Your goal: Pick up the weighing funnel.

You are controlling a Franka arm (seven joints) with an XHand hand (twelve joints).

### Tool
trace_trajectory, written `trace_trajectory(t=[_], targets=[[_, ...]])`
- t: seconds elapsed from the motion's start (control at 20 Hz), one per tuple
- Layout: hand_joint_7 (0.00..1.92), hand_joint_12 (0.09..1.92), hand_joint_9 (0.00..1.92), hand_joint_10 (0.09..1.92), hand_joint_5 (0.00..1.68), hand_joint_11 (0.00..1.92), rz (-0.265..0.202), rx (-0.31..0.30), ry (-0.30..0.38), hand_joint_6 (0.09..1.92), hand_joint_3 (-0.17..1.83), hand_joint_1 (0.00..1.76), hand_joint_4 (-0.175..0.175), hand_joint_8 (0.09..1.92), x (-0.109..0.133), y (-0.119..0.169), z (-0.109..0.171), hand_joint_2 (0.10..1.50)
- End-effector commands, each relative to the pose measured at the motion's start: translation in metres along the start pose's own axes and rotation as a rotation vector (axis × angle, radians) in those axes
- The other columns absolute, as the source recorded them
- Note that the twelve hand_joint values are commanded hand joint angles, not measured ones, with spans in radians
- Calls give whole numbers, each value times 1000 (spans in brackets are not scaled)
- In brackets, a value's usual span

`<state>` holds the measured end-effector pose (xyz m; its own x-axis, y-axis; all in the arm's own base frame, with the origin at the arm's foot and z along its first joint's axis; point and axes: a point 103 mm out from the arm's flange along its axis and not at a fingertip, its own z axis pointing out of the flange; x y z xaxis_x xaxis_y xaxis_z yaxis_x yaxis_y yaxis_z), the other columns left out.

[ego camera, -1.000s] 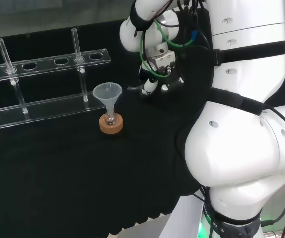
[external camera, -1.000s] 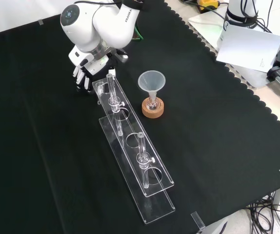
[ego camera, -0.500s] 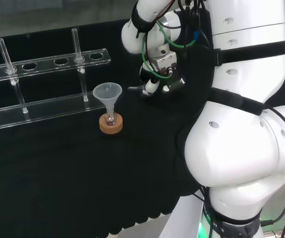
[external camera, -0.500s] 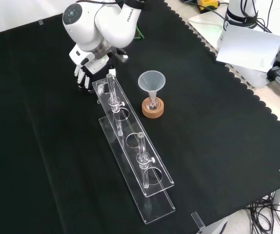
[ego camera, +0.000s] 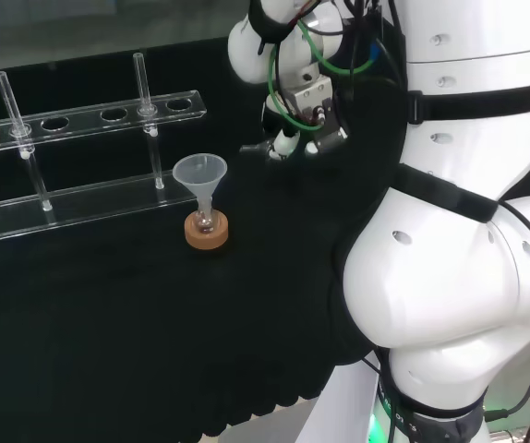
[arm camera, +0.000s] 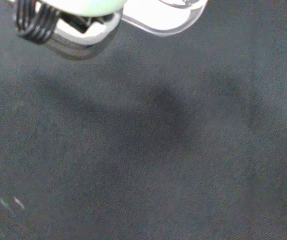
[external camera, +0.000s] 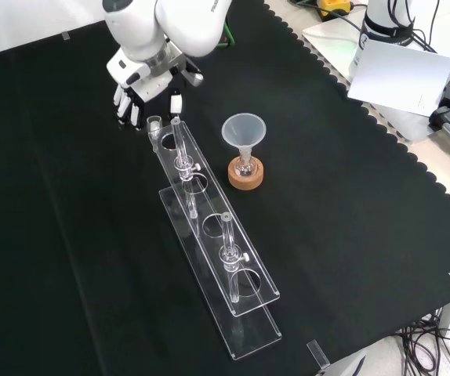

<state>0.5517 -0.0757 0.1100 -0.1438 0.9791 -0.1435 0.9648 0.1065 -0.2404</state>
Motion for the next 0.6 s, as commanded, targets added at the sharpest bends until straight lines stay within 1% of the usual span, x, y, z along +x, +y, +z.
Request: trace_trajectory(t=[0.05, 0.2, 0.35, 0.45, 0.6], targets=[[607, 1114, 932, 406, 1297, 758, 6, 13, -28, 592, 570, 1125, 175, 668, -9, -22, -28, 691], [584, 1113, 930, 402, 1298, 761, 13, 20, -71, 589, 568, 1124, 175, 660, -9, -32, -39, 692], [573, 1111, 928, 400, 1298, 764, 38, 20, -66, 587, 565, 1124, 175, 657, -7, -45, -47, 694], [571, 1111, 927, 399, 1297, 765, 42, 21, -57, 587, 563, 1124, 175, 657, -8, -53, -52, 695], [568, 1109, 926, 397, 1297, 766, 52, 20, -64, 587, 561, 1123, 175, 658, -6, -63, -58, 696]])
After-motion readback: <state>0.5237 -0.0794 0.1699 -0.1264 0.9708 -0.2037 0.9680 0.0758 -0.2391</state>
